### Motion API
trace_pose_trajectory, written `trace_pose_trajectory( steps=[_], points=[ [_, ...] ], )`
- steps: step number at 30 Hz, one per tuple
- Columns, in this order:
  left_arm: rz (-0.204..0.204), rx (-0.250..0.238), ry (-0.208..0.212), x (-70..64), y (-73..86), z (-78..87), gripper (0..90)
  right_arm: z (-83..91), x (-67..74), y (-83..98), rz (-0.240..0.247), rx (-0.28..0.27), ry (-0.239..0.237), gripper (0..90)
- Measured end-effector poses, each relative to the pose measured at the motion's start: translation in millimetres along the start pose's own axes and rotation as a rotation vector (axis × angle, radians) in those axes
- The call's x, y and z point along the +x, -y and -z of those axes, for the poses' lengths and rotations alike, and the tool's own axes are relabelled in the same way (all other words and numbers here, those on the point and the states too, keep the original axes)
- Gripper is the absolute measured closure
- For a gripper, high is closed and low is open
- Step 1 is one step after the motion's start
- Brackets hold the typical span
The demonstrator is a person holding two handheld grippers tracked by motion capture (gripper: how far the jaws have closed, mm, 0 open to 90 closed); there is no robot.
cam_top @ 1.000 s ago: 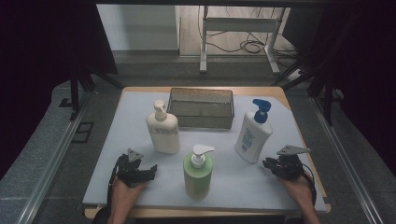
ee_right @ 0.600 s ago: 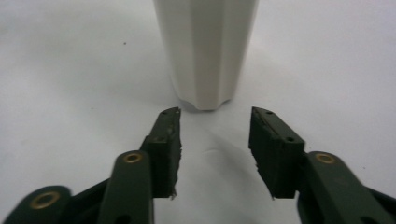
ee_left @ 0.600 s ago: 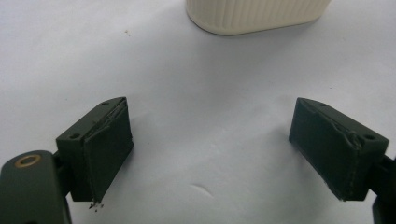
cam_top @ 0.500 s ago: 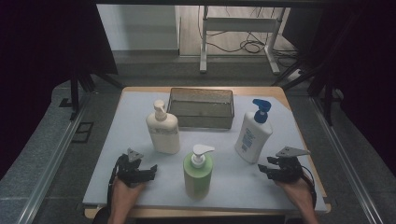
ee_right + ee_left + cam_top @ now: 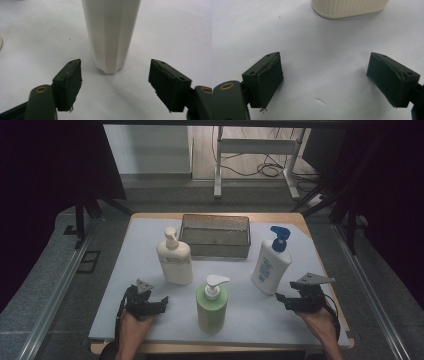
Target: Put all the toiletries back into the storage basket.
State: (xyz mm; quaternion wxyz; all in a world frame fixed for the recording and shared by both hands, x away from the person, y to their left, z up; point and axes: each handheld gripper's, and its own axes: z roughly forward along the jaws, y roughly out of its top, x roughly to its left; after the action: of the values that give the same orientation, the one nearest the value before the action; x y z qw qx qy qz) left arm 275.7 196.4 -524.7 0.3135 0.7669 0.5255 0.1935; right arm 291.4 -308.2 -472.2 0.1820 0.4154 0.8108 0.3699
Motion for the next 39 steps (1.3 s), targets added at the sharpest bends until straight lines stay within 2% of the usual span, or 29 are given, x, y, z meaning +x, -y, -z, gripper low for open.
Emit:
trace_pose_trajectory(
  steps=[10,23,39],
  points=[
    [0.000,0.000,0.000,0.1,0.1,0.0,12.6,0.1,0.4,-17.2,-0.005,-0.028,-0.003,14.3],
    [0.000,-0.001,0.000,0.0,0.2,0.0,12.6,-0.6,-0.5,-38.6,-0.017,-0.063,-0.012,10.4],
    [0.002,-0.004,0.000,-0.1,0.3,-0.1,12.6,-4.5,3.0,-68.7,0.016,-0.083,0.006,12.4]
  ],
)
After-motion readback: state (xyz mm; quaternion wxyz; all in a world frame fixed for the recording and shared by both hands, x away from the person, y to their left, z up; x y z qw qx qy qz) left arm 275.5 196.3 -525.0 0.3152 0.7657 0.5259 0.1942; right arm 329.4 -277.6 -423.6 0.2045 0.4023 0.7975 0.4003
